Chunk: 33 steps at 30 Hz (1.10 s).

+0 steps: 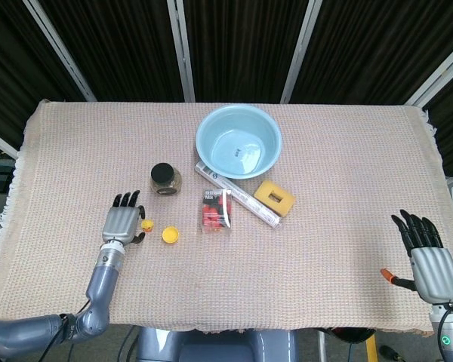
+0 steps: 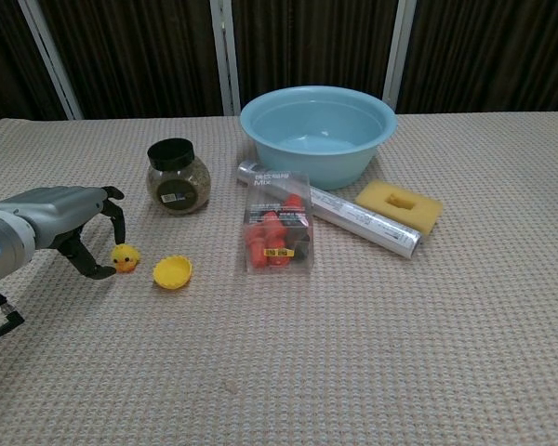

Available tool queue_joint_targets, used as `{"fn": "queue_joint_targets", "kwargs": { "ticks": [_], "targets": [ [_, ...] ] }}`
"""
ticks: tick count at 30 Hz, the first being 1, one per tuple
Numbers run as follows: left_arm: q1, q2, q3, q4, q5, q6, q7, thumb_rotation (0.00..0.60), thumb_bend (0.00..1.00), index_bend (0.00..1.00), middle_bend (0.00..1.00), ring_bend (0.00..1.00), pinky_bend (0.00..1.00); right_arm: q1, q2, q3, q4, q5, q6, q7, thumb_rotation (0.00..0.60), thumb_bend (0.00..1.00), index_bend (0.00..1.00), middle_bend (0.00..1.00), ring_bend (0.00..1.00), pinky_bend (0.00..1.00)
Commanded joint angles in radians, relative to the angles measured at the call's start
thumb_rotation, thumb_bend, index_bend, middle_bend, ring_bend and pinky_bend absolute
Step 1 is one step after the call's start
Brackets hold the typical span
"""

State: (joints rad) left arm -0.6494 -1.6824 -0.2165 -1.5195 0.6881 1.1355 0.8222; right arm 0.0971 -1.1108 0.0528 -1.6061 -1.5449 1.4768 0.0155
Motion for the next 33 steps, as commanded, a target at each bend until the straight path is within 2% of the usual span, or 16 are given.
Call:
{"fn": "queue_joint_targets", "kwargs": {
  "ticks": [1,6,10,13,17,26,33],
  "targets": [
    [-0.006,-0.008,0.001,0.007,-0.004,0.0,-0.006,0.6,0.28,0.42,0.0,0.0,0.0,0.0,0.0,0.001,0.0,0.002,-0.001,0.007,0.6,0.05,0.05,0.0,0.0,0.05],
    [-0.016,-0.016,0.009,0.015,-0.009,-0.004,-0.009,0.6,0.29,0.44,0.0,0.0,0.0,0.0,0.0,-0.001,0.002,-0.004,0.002,0.01,0.6,0.05,0.05,0.0,0.0,0.05],
    [-0.02,-0.021,0.014,0.016,0.0,-0.002,-0.022,0.6,0.38,0.49,0.0,0.0,0.0,0.0,0.0,-0.002,0.002,-0.005,0.001,0.013,0.6,0.05,0.05,0.0,0.0,0.05],
    [-0.018,-0.019,0.019,0.007,0.008,0.003,-0.031,0.6,0.4,0.51,0.0,0.0,0.0,0.0,0.0,-0.001,0.003,-0.005,0.003,0.014,0.6,0.05,0.05,0.0,0.0,0.05],
    [-0.012,0.0,0.029,-0.022,0.034,0.015,-0.049,0.6,0.41,0.51,0.0,0.0,0.0,-0.001,0.0,-0.001,0.003,-0.005,0.006,0.017,0.6,0.05,0.05,0.0,0.0,0.05],
    [-0.004,0.088,0.034,-0.166,0.119,0.041,-0.09,0.6,0.4,0.51,0.0,0.0,0.0,-0.001,-0.004,0.002,0.003,-0.001,0.006,0.008,0.6,0.05,0.05,0.0,0.0,0.05],
    [-0.024,0.078,0.04,-0.186,0.121,0.032,-0.077,0.6,0.4,0.51,0.0,0.0,0.0,-0.001,-0.004,0.003,0.001,0.002,0.006,0.007,0.6,0.05,0.05,0.0,0.0,0.05]
  ]
}}
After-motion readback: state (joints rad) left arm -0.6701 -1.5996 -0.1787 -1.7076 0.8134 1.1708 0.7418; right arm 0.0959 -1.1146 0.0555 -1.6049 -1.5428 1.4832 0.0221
